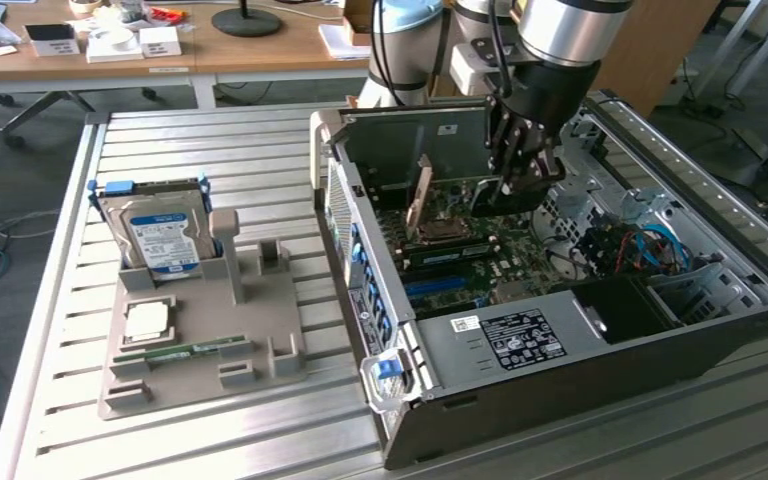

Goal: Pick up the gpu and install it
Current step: 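Insert the gpu into the slot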

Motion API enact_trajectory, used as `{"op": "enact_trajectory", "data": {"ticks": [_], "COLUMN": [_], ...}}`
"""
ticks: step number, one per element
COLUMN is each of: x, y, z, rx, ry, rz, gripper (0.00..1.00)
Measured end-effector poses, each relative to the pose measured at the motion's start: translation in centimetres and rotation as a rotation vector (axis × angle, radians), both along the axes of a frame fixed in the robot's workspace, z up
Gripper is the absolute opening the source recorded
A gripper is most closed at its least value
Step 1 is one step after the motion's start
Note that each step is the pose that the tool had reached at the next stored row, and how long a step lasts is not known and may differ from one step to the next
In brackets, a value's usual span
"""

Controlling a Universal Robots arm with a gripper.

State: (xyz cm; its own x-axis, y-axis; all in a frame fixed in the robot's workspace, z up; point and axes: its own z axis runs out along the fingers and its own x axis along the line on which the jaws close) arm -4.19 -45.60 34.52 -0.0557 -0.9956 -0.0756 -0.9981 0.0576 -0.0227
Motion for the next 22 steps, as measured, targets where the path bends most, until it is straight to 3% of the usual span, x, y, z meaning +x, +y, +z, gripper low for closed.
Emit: {"op": "enact_trajectory", "data": {"ticks": [22], "x": [0.00], "y": [-0.01], "z": [-0.34], "rx": [-0.0005], "ry": [0.0002], "rz": [0.000], "gripper": [0.27]}}
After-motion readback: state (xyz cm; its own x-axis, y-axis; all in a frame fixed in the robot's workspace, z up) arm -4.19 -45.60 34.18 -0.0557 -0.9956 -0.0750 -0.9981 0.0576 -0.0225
